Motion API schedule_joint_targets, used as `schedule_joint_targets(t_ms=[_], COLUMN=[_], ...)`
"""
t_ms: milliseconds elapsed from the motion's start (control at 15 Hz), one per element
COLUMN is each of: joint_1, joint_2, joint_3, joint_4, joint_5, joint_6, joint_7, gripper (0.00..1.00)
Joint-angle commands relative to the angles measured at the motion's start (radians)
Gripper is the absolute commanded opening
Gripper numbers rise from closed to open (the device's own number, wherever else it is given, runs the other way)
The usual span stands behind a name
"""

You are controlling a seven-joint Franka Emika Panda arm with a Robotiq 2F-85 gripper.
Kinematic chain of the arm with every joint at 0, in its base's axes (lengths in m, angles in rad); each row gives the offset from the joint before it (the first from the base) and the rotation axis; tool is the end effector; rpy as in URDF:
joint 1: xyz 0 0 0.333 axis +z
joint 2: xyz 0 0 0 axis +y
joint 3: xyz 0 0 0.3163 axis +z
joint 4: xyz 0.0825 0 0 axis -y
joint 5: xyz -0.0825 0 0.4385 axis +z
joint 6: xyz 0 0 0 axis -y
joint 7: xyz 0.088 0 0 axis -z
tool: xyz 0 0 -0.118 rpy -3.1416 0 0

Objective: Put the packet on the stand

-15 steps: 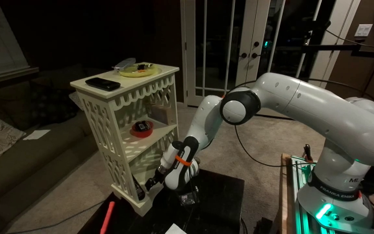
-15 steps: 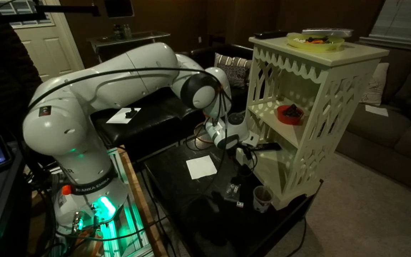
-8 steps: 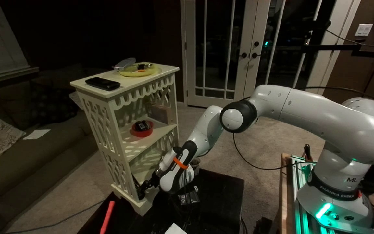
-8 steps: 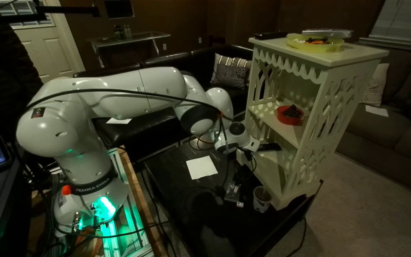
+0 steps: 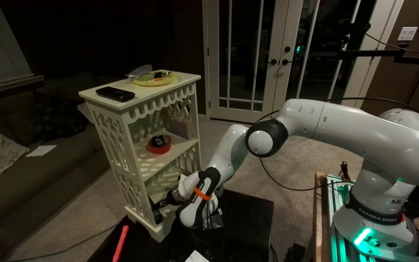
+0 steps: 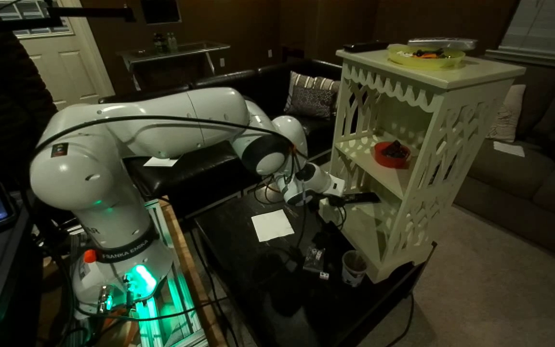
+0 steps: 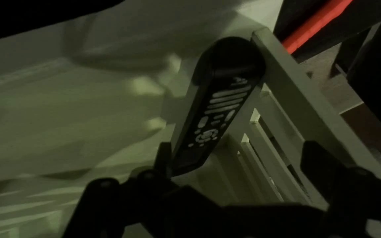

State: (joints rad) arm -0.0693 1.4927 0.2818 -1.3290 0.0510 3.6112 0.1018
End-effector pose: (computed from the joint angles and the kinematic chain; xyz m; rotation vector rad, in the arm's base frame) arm 0.6900 0.0907 -0.1170 -2.6181 0.4246 -1.0846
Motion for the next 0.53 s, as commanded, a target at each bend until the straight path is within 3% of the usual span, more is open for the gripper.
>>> schedule_joint_targets(t_ms=[0,467], joint_1=[0.098,0.242], joint_2=[0.000,-0.001], joint_3=[-0.116,-0.291], joint_4=[0.008,-0.007], joint_5=[0.026,0.137], joint_6=[0.068,0.119], joint_7=[-0.007,-0.074], gripper=[1.00,1.00])
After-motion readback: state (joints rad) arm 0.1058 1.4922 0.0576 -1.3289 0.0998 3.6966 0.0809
